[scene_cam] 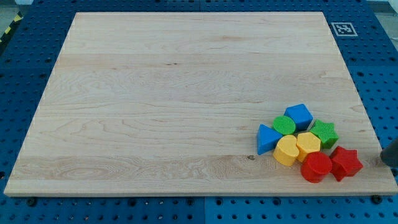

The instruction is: Separate the red circle from the group of blocks

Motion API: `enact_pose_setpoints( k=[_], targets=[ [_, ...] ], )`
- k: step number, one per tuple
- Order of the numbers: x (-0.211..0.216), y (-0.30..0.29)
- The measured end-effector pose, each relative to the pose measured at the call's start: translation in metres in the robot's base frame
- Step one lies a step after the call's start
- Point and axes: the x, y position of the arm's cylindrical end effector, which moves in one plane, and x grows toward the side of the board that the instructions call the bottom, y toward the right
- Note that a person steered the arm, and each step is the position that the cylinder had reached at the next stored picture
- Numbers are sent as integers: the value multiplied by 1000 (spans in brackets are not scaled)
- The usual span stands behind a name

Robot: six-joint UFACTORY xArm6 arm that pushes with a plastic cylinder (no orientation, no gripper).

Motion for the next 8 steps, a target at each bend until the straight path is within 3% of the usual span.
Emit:
enact_pose_setpoints(
  k=[3, 8],
  targets=[
    [21, -20],
    [22, -114]
  ],
)
